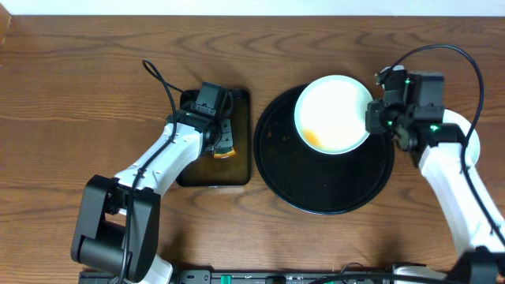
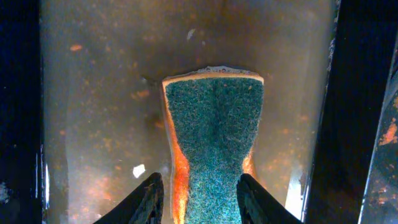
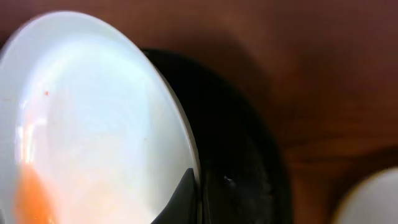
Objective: Clean dirty plates on tray and stack at the side
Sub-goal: 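Lift the pale blue plate and stack it on the right plate pile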
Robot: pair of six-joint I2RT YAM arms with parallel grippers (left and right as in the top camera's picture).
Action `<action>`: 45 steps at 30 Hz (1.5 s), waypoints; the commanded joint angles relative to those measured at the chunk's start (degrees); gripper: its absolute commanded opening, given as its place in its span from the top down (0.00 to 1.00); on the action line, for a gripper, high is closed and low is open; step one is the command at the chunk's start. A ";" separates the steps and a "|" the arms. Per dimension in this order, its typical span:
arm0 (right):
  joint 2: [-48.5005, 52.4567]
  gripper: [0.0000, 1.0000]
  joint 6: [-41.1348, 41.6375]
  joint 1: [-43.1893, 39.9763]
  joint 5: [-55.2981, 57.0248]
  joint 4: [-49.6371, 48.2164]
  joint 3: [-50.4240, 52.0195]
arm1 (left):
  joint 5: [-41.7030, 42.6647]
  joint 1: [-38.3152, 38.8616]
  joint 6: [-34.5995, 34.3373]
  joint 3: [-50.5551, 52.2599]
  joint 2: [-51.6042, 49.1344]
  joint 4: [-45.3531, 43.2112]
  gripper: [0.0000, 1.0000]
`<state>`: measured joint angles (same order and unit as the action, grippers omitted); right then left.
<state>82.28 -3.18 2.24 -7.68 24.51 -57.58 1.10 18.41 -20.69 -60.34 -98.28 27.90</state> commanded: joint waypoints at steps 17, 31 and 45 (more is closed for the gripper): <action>-2.25 0.99 -2.27 32.04 53.59 1.70 -0.52 | -0.28 -0.24 0.50 0.87 -0.22 0.13 0.60; -2.25 0.99 -2.93 35.26 65.13 -2.91 -0.52 | -0.28 -0.24 0.50 0.87 -0.22 0.13 0.59; -2.25 0.99 16.87 24.94 50.38 3.23 -0.52 | -0.28 -0.24 0.52 0.87 -0.20 -0.07 0.58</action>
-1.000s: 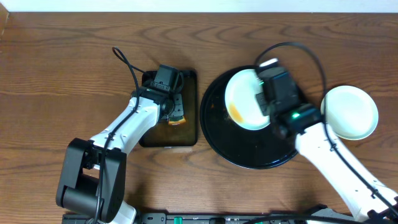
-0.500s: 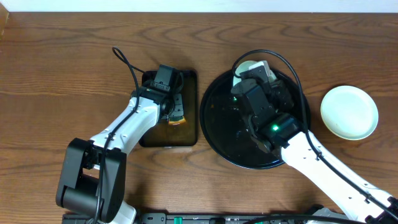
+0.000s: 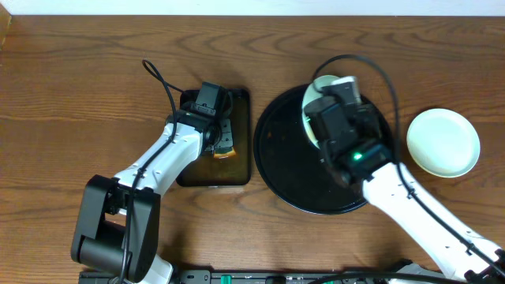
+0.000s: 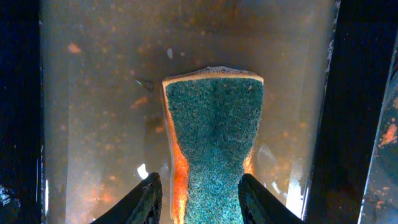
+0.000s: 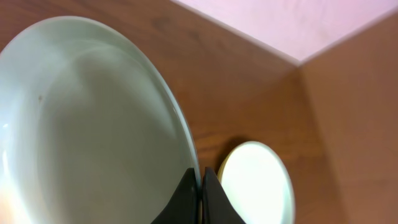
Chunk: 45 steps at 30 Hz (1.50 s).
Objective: Clean dirty plates on tray and stack at the side
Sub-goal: 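Lift the pale blue plate and stack it on the right plate pile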
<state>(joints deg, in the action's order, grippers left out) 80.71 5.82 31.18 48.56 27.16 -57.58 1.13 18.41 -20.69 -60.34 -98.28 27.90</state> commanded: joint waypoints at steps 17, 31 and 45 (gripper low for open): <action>-3.65 0.99 11.26 -28.70 -29.66 2.49 -0.52 | -0.33 -0.24 0.52 0.87 -0.22 -4.35 0.58; -0.35 0.99 19.87 -56.41 -40.57 2.47 -0.52 | -0.33 -0.24 0.55 0.87 -0.22 -2.69 0.58; 8.55 0.81 19.85 -62.34 -41.55 0.79 -0.52 | -0.33 -0.24 0.55 0.87 -0.20 -1.97 0.54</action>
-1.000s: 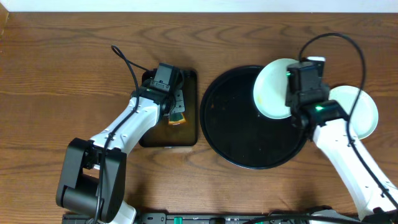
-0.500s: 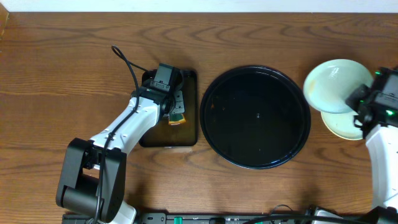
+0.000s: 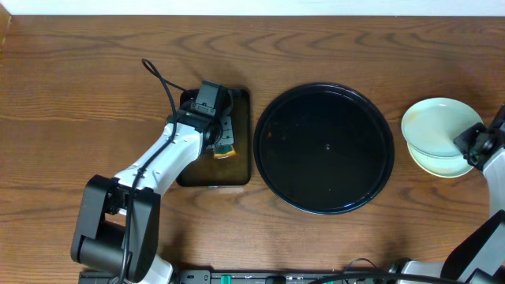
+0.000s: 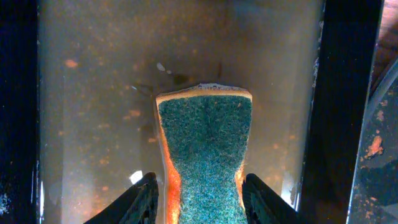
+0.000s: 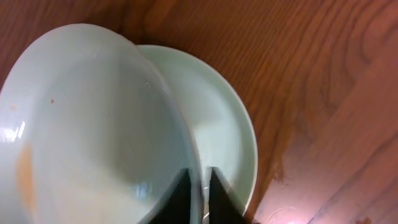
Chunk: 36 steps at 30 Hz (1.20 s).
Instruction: Clean dirty plates on tray and stack at the side
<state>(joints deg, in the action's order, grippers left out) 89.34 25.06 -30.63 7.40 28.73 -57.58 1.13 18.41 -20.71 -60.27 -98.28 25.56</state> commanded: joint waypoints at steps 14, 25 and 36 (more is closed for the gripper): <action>-0.09 0.59 -13.09 7.41 -26.95 -2.23 -0.52 | -0.37 -1.51 3.13 0.79 9.40 2.27 0.42; -3.34 0.01 -19.58 24.90 -17.00 12.31 -0.52 | -0.31 -7.78 1.01 0.81 12.70 21.24 0.22; -18.67 0.01 -19.56 33.35 -9.53 14.75 4.28 | -0.33 -7.06 1.64 2.08 28.96 24.06 0.22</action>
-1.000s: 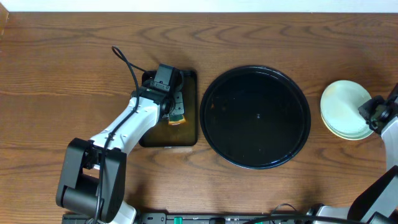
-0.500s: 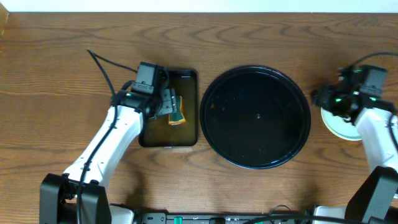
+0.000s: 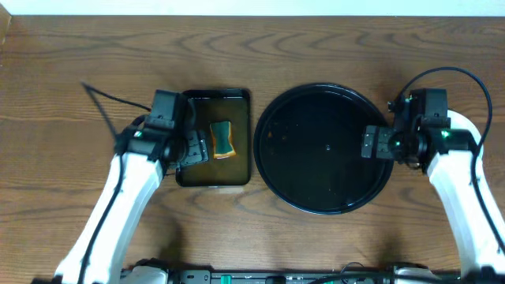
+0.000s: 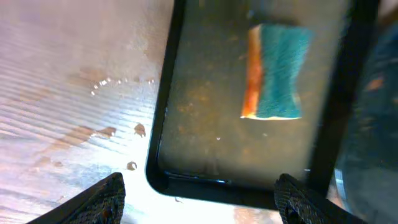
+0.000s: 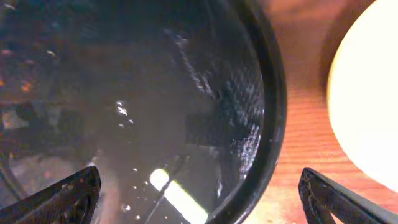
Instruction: Clean dirty plates on tray and stack at the side
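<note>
The round black tray point(image 3: 327, 193) holds no plate; its wet floor point(image 5: 155, 93) fills the right wrist view. A pale plate point(image 5: 370, 93) lies on the wood just right of the tray's rim; in the overhead view my right arm hides it. My right gripper point(image 3: 377, 144) hovers open over the tray's right rim, holding nothing point(image 5: 199, 202). The green-and-orange sponge point(image 3: 222, 140) lies loose in the black rectangular basin point(image 3: 241, 175) of murky water. My left gripper point(image 3: 192, 147) is open over the basin's left edge, with the sponge point(image 4: 273, 71) ahead of it.
Water drops point(image 4: 118, 81) wet the wood left of the basin. Basin and tray stand side by side with a narrow gap. A cable point(image 3: 110, 99) trails off the left arm over the table.
My left gripper let go of the sponge and now stands open at the basin's left edge. My right gripper released the plate on the stack and is now open over the tray's right rim.
My right gripper first held an orange-smeared plate by its rim at the tray's back, then above the tray, then on another plate right of the tray. My left gripper stayed shut on the sponge in the basin. Now both grippers are open and the tray is bare.
</note>
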Robot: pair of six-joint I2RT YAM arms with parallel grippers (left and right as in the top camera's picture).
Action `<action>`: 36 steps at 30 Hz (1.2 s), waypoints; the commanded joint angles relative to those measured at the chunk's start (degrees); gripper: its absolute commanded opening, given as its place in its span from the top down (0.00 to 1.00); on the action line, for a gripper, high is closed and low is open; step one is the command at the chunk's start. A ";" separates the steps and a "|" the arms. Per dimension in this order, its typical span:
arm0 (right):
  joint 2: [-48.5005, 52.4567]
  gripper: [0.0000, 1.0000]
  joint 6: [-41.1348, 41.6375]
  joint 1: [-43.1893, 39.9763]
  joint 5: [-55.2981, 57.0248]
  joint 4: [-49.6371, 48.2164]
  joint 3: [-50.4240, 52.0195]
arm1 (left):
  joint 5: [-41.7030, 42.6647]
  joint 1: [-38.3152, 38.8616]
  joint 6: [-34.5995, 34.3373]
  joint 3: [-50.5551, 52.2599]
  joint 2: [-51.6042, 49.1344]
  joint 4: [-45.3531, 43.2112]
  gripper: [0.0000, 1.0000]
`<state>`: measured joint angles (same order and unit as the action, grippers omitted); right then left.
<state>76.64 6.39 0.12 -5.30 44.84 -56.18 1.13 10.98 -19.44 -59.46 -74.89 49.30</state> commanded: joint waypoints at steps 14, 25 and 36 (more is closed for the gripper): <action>-32.85 0.01 1.86 5.53 3.74 -4.52 13.99 | -0.33 1.46 0.52 14.29 42.56 -1.29 0.20; -32.39 0.01 1.86 5.53 3.76 -1.07 13.99 | -0.33 1.46 0.55 14.29 44.24 0.94 0.20; -32.39 0.01 1.86 5.55 3.74 -1.07 13.99 | -0.33 1.46 0.55 14.29 44.24 1.27 0.20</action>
<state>44.25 7.40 5.39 -2.26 43.70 -42.46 1.13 12.34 -19.44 -45.54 -30.63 50.43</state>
